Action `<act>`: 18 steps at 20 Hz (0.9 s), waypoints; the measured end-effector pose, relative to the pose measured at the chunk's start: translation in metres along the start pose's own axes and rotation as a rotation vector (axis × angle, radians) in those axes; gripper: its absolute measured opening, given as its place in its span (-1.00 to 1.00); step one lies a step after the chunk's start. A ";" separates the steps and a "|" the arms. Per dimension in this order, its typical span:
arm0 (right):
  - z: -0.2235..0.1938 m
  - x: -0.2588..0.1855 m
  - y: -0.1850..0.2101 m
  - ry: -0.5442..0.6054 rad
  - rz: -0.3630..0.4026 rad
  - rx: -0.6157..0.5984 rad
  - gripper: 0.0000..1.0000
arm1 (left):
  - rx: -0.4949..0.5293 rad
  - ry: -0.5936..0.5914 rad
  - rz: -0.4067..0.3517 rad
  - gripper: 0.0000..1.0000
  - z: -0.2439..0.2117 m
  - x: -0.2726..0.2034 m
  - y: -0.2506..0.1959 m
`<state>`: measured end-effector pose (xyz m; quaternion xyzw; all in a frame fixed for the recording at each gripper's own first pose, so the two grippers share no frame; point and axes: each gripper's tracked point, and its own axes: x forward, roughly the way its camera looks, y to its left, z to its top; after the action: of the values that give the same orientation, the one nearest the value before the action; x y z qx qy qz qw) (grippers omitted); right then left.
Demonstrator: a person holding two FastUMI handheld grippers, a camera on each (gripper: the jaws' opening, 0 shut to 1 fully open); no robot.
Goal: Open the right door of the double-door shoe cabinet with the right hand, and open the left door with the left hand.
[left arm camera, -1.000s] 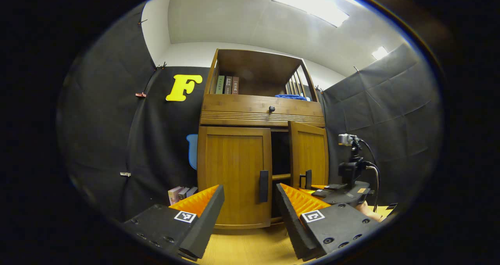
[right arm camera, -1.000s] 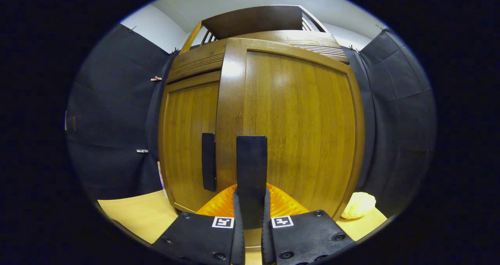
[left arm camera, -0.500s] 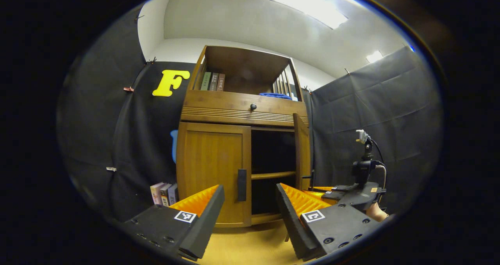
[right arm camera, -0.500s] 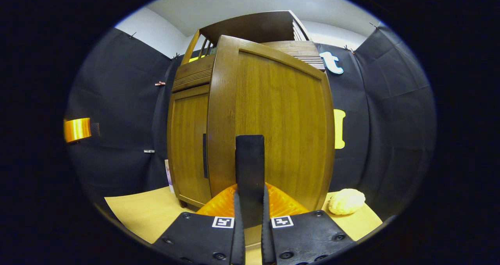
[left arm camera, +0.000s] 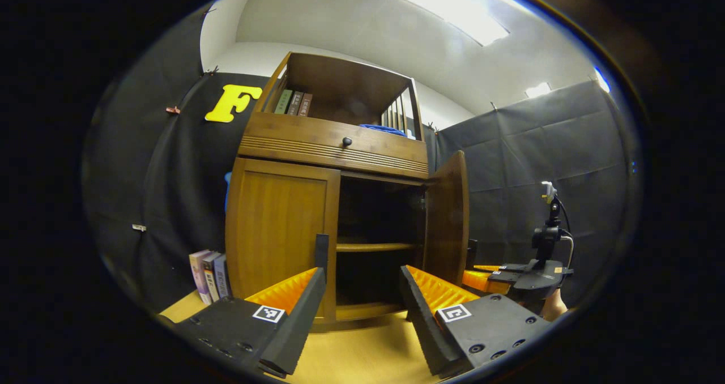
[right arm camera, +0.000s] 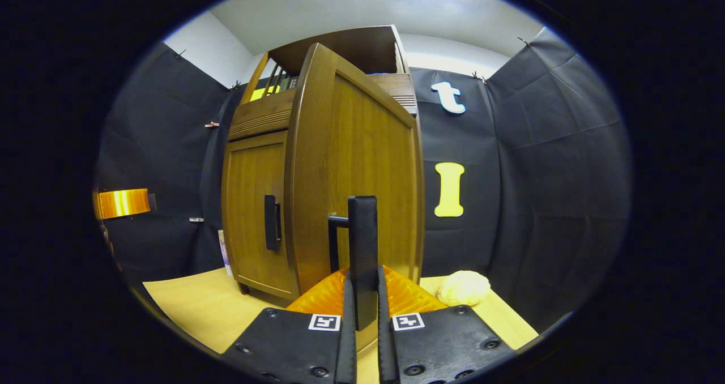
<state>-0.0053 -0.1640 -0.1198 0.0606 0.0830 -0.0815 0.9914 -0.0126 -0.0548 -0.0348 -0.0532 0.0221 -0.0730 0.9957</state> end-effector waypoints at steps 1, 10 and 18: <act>0.001 -0.003 -0.008 0.003 -0.019 -0.005 -0.63 | -0.004 0.001 -0.010 0.65 -0.001 0.001 -0.004; 0.005 -0.024 -0.083 0.036 -0.155 0.015 -0.75 | -0.047 -0.003 -0.011 0.65 -0.013 0.014 -0.012; 0.020 -0.062 -0.117 0.023 -0.218 -0.065 -0.75 | -0.072 -0.009 -0.031 0.69 -0.020 0.038 -0.015</act>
<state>-0.0827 -0.2723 -0.1023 0.0201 0.1031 -0.1856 0.9770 0.0221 -0.0769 -0.0547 -0.0896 0.0195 -0.0874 0.9919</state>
